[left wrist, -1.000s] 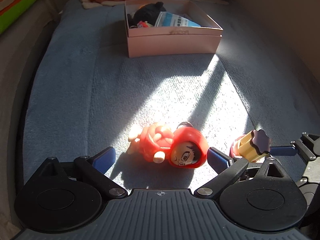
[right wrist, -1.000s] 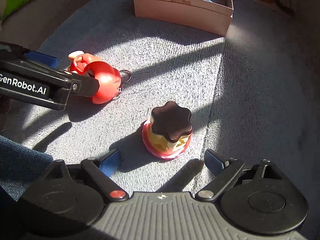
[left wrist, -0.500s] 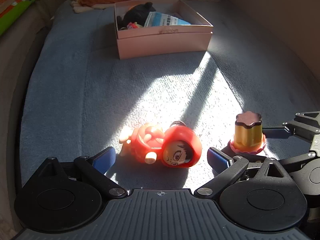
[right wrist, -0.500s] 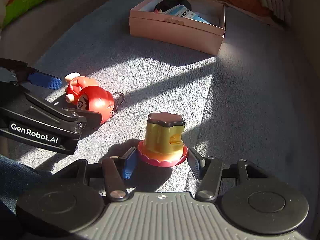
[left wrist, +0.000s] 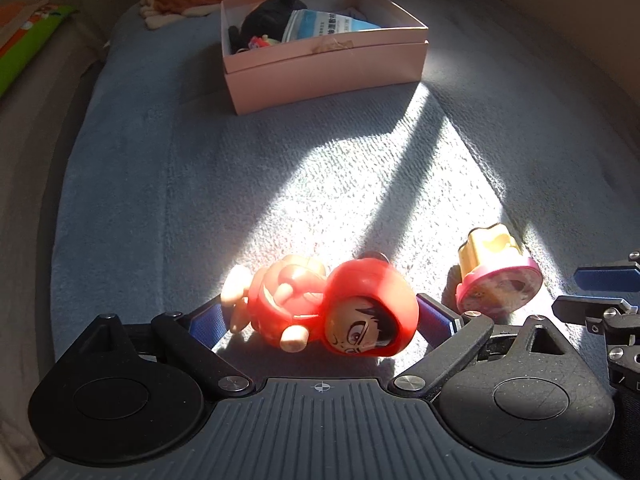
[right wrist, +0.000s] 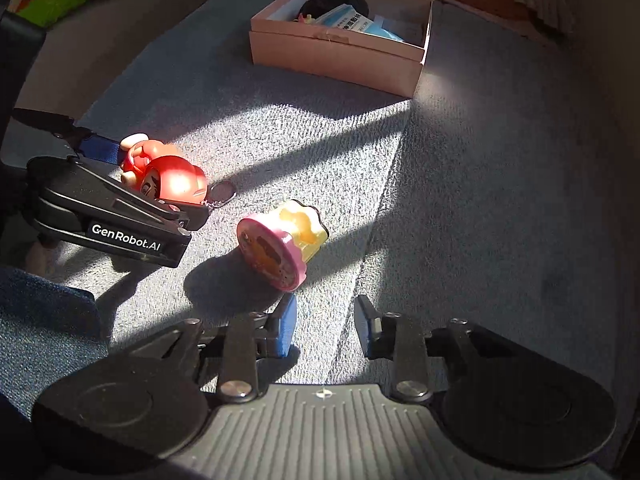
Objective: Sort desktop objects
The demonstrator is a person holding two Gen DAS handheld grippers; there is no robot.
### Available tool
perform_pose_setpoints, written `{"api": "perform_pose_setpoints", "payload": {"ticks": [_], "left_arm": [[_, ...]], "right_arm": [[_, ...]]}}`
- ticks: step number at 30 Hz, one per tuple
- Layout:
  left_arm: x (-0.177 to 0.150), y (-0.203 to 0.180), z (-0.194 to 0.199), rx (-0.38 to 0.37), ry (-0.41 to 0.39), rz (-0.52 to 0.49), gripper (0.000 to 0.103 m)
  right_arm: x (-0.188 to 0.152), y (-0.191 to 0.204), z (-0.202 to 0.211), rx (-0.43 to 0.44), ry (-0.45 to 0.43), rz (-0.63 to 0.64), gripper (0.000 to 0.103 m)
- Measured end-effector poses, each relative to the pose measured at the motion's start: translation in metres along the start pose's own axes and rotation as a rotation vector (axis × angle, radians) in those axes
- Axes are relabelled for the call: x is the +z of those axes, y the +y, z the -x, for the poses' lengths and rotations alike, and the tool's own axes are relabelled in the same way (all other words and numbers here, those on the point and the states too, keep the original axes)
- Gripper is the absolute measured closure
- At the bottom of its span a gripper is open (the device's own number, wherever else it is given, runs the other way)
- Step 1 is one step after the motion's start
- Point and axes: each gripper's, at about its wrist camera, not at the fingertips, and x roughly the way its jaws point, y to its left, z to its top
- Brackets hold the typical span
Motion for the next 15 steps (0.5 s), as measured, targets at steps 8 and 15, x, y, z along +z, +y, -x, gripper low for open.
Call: {"api": "perform_pose_setpoints", "payload": {"ticks": [8,15], "left_arm": [[-0.022,0.021,0.013,-0.012,0.076,0.032,0.004],[-0.029,0.031,0.004,-0.041,0.075,0.065,0.004]], "right_arm": [[0.015,0.03,-0.025,-0.048,-0.066,0.153,0.033],[0.024,0.024,-0.041,-0.072,-0.013,0.108,0.049]]}}
